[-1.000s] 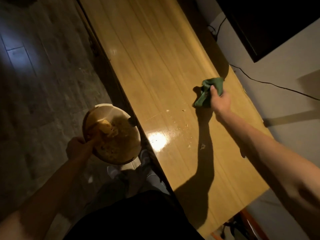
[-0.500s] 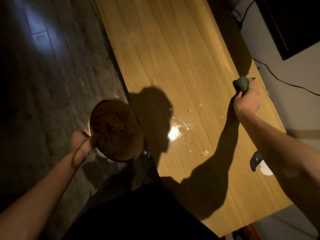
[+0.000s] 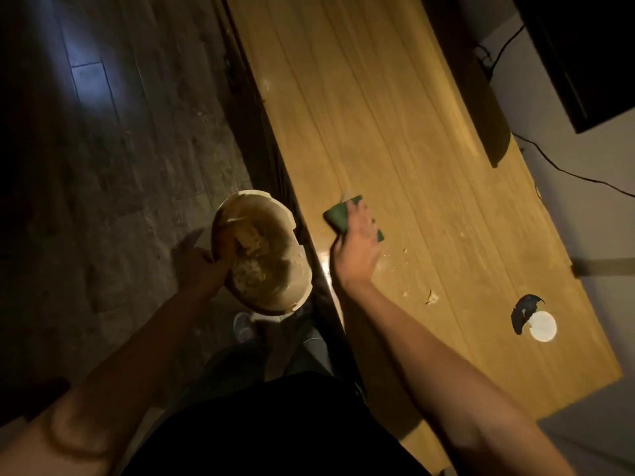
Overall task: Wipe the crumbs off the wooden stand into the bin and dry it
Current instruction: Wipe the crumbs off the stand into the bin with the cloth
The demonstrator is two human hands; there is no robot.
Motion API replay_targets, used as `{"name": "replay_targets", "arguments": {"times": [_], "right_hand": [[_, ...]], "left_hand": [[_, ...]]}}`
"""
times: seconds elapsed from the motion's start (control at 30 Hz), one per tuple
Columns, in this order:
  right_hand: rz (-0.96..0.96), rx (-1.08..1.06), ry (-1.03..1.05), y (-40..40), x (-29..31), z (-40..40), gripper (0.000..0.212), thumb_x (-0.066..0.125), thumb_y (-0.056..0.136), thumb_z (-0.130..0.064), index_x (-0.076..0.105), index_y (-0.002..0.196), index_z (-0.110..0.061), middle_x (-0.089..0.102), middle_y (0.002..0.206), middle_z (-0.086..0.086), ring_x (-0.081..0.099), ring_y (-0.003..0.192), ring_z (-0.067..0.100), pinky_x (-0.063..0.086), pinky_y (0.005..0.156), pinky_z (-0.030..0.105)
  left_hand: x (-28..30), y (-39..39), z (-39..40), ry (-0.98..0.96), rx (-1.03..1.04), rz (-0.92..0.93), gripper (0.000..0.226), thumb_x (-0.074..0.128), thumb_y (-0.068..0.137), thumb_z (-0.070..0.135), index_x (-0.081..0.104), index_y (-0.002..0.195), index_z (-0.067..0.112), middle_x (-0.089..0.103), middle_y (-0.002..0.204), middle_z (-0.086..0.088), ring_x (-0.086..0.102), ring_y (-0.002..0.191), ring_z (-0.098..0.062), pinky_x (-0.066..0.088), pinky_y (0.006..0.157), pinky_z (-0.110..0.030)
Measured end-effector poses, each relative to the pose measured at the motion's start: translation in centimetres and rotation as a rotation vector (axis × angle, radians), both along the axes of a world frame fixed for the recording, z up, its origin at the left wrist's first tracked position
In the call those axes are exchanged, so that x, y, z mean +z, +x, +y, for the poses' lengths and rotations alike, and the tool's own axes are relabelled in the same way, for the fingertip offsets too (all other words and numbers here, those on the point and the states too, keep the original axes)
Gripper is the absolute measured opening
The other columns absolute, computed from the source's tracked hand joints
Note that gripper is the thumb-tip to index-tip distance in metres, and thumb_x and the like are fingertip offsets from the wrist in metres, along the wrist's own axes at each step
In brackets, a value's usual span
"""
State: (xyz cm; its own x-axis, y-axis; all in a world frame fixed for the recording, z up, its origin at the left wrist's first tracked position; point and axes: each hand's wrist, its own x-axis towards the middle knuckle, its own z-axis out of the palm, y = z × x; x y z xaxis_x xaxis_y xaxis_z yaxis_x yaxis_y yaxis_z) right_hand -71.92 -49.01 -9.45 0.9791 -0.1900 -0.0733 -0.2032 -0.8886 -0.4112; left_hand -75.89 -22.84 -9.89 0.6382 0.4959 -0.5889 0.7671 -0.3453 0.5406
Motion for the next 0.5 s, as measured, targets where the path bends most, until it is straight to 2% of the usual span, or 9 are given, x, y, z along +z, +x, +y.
{"name": "replay_targets", "arguments": {"times": [0.07, 0.13, 0.2, 0.27, 0.33, 0.37, 0.43, 0.5], "right_hand": [[-0.014, 0.083, 0.129, -2.2, 0.1, 5.6, 0.066, 0.061, 0.089, 0.004, 0.046, 0.150, -0.018, 0.042, 0.158, 0.009, 0.042, 0.144, 0.030, 0.039, 0.116, 0.048], [0.083, 0.148, 0.330, -4.1, 0.1, 10.2, 0.054, 0.055, 0.098, -0.010, 0.047, 0.150, -0.022, 0.047, 0.156, 0.004, 0.046, 0.140, 0.023, 0.035, 0.116, 0.038], [0.194, 0.228, 0.521, -5.5, 0.0, 13.3, 0.050, 0.057, 0.100, -0.021, 0.049, 0.149, -0.019, 0.052, 0.151, 0.005, 0.046, 0.139, 0.022, 0.031, 0.117, 0.032], [0.260, 0.226, 0.552, -6.4, -0.3, 15.3, 0.050, 0.060, 0.098, -0.015, 0.050, 0.147, -0.018, 0.054, 0.148, 0.007, 0.047, 0.138, 0.024, 0.028, 0.119, 0.033], [0.312, 0.132, 0.568, -6.9, -0.3, 15.9, 0.051, 0.053, 0.099, -0.006, 0.049, 0.147, -0.022, 0.056, 0.145, 0.007, 0.049, 0.135, 0.026, 0.027, 0.118, 0.032], [0.302, 0.087, 0.563, -7.1, -0.3, 15.8, 0.053, 0.052, 0.098, -0.003, 0.049, 0.146, -0.024, 0.059, 0.141, 0.007, 0.053, 0.132, 0.026, 0.030, 0.116, 0.031], [0.253, 0.026, 0.520, -7.2, 0.0, 15.1, 0.053, 0.055, 0.097, -0.005, 0.050, 0.146, -0.024, 0.064, 0.134, 0.006, 0.058, 0.125, 0.026, 0.037, 0.112, 0.033], [0.200, -0.015, 0.524, -7.2, 0.3, 13.4, 0.050, 0.057, 0.098, -0.009, 0.051, 0.145, -0.021, 0.065, 0.133, 0.006, 0.058, 0.123, 0.023, 0.040, 0.109, 0.031]], "left_hand": [[0.3, -0.4, -0.1, -0.032, -0.021, -0.021, 0.034, 0.080, 0.076, 0.036, 0.047, 0.070, 0.028, 0.057, 0.072, -0.001, 0.057, 0.065, -0.016, 0.046, 0.056, -0.030], [0.8, -0.7, 0.1, -0.052, -0.039, 0.018, 0.030, 0.077, 0.078, 0.038, 0.054, 0.081, 0.019, 0.059, 0.080, -0.004, 0.059, 0.073, -0.022, 0.051, 0.064, -0.035], [1.2, -0.9, 0.8, -0.057, -0.045, 0.025, 0.028, 0.076, 0.079, 0.034, 0.055, 0.086, 0.017, 0.059, 0.083, -0.004, 0.060, 0.078, -0.023, 0.050, 0.063, -0.034], [1.7, -1.1, 1.8, -0.075, -0.039, 0.006, 0.026, 0.076, 0.080, 0.030, 0.053, 0.084, 0.019, 0.059, 0.084, -0.002, 0.061, 0.081, -0.023, 0.044, 0.059, -0.030], [2.0, -1.3, 2.7, -0.056, -0.047, -0.007, 0.027, 0.077, 0.079, 0.031, 0.054, 0.084, 0.018, 0.061, 0.087, -0.005, 0.061, 0.083, -0.026, 0.046, 0.064, -0.031], [2.1, -1.5, 3.1, -0.047, -0.050, -0.007, 0.027, 0.077, 0.079, 0.032, 0.055, 0.084, 0.017, 0.062, 0.088, -0.007, 0.062, 0.083, -0.027, 0.047, 0.066, -0.032], [2.3, -1.7, 3.6, -0.054, -0.054, -0.002, 0.028, 0.078, 0.079, 0.033, 0.057, 0.087, 0.016, 0.062, 0.088, -0.007, 0.063, 0.083, -0.027, 0.045, 0.061, -0.030], [2.3, -2.1, 3.6, -0.086, -0.068, 0.017, 0.033, 0.077, 0.081, 0.034, 0.061, 0.100, 0.011, 0.065, 0.093, -0.007, 0.063, 0.083, -0.025, 0.042, 0.056, -0.028]]}}
